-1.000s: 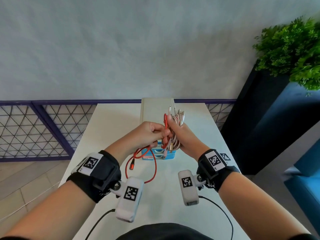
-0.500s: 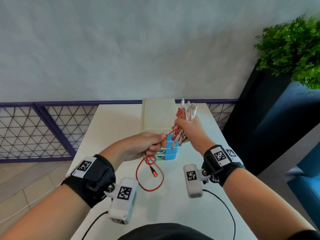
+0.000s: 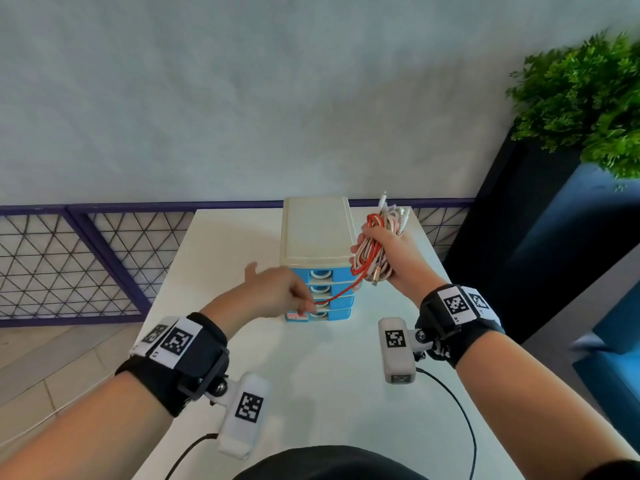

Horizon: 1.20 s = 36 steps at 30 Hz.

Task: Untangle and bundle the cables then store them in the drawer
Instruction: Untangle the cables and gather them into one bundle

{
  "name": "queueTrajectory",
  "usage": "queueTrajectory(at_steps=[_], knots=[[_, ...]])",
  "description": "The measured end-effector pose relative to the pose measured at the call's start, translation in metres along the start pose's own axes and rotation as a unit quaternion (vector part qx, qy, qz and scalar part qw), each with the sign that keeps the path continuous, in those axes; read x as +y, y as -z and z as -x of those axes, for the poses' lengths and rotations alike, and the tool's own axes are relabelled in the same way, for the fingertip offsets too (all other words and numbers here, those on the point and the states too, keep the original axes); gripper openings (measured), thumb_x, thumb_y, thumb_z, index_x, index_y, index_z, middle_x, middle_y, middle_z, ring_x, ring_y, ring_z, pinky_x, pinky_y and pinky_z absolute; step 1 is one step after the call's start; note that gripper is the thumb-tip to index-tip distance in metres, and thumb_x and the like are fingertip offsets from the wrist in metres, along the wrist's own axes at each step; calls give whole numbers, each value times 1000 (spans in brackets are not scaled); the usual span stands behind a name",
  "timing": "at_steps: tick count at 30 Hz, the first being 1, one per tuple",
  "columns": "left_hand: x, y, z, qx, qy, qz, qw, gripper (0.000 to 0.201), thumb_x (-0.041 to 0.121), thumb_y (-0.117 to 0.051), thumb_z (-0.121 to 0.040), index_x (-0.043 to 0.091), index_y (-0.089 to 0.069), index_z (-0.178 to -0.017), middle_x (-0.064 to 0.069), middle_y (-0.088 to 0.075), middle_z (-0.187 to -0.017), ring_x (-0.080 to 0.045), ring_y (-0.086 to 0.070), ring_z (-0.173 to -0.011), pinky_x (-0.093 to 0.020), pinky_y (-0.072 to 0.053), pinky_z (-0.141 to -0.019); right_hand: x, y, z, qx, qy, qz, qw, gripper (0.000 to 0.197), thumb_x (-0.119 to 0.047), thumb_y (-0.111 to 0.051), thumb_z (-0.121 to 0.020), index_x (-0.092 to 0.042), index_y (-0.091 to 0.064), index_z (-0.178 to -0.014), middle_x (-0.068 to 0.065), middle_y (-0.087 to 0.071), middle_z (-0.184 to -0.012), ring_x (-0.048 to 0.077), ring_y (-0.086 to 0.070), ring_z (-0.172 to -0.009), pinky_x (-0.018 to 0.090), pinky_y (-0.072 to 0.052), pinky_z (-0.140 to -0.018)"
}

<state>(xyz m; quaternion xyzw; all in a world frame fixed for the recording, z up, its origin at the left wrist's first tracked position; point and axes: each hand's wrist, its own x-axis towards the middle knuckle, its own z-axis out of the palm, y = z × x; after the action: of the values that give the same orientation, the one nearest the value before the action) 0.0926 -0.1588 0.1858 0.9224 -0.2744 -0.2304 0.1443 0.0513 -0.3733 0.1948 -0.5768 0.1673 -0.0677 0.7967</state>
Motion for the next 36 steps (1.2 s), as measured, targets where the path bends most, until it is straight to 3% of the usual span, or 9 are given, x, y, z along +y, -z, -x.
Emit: queueTrajectory(at_steps=[2,6,12,16,20,24,30,33,36], knots=[[5,4,-2,123,2,-56,991,12,46,-65,-82,37,-72,-86,20,-65,-76,-5,-54,-93,-51,-1,-110,0,1,3,-49,-33,31,998,7,-9,-58,-92,-2,-60,-92,14,-69,-85,27,-71,-86,50,-56,-86],[16,10,-2,231,-61,-78,968,11,44,-63,-84,37,-71,-87,20,-63,-79,-8,-49,-101,-51,-1,-109,2,-6,11,-154,-99,89,979,5,-7,-56,-92,-3,-57,-96,25,-69,-109,35,-68,-104,49,-53,-90],[26,5,-5,294,-91,-119,944,15,46,-60,-85,32,-67,-86,14,-67,-85,-9,-52,-102,-47,-2,-107,2,-18,20,-239,-136,143,951,11,-6,-52,-94,1,-58,-101,24,-67,-94,33,-69,-79,40,-59,-74],[18,5,-7,268,-91,-168,944,15,41,-49,-94,30,-58,-94,10,-65,-88,-14,-53,-104,-51,-2,-107,-2,-18,21,-193,-83,218,953,7,-7,-56,-92,-1,-60,-93,14,-68,-77,23,-69,-66,33,-58,-65],[6,4,-10,238,-80,-171,953,20,26,-42,-98,31,-60,-94,12,-61,-89,-13,-48,-107,-55,-1,-107,-4,-18,20,-159,-40,302,939,10,-8,-60,-85,-1,-63,-92,17,-67,-81,24,-69,-67,35,-58,-66],[0,9,-9,259,-66,-131,955,19,30,-46,-97,32,-65,-97,13,-67,-95,-12,-52,-101,-43,-13,-95,0,-16,16,-102,-15,319,942,9,-8,-59,-86,-3,-60,-93,11,-69,-74,20,-70,-62,29,-58,-59],[-24,20,-6,179,-51,120,975,11,17,-63,-88,19,-74,-91,8,-70,-80,-5,-59,-59,-13,-40,-58,-4,-6,14,-5,9,294,956,3,-7,-56,-88,-6,-57,-90,11,-67,-73,16,-67,-56,29,-59,-56],[-30,20,-9,151,-56,192,968,9,17,-67,-84,20,-75,-89,5,-74,-81,-5,-59,-53,-20,-48,-63,-4,-7,10,35,21,308,950,2,-10,-55,-90,-10,-53,-89,6,-65,-71,6,-63,-46,19,-50,-43],[-35,18,-10,122,-44,266,955,10,16,-74,-80,15,-73,-90,-2,-74,-80,-5,-62,-58,-24,-52,-68,-2,-6,4,84,12,301,950,2,-14,-54,-91,-13,-53,-90,4,-65,-69,9,-64,-50,26,-56,-52]])
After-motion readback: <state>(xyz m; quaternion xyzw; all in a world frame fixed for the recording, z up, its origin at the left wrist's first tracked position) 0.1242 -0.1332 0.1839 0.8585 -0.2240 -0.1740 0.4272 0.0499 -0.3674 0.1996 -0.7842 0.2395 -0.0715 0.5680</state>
